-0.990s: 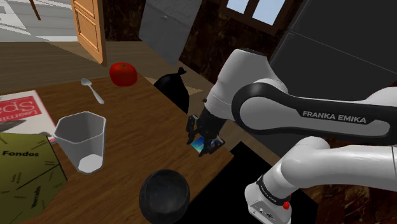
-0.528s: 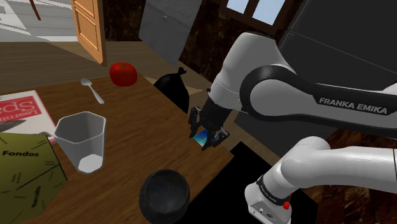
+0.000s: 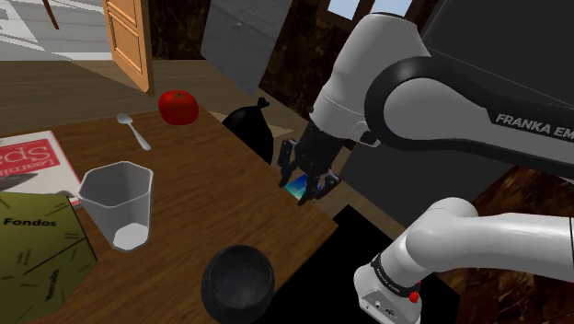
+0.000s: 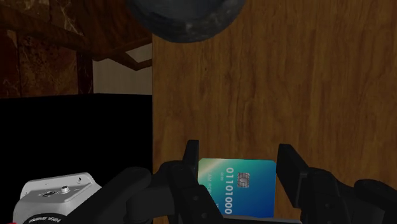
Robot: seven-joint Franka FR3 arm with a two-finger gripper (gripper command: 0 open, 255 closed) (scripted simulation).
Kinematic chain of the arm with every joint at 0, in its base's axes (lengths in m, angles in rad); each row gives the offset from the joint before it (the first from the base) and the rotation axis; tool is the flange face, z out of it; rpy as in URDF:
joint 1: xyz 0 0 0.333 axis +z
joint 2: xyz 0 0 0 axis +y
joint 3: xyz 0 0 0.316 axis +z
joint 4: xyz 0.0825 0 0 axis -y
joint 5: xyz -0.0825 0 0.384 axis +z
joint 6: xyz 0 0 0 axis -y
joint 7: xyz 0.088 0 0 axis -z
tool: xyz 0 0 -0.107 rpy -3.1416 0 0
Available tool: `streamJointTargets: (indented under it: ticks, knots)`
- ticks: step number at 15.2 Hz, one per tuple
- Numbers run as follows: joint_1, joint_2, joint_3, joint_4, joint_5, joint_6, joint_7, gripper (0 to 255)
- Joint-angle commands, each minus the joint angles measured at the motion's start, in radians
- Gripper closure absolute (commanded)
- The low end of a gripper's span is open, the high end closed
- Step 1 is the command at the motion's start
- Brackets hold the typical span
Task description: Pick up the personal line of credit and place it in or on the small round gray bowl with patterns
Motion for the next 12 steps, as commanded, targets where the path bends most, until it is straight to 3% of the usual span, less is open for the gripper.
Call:
streamJointTargets:
  ticks: [1, 6, 12]
  knots:
    - [-0.004, 0.003, -0.007, 0.019, -0.008, -0.017, 0.003, 255]
    - [0.009, 0.042, 0.111, 0.103, 0.039, -0.004, 0.128, 255]
    - [-0.019, 0.117, 0.271, 0.237, 0.067, 0.018, 0.278, 255]
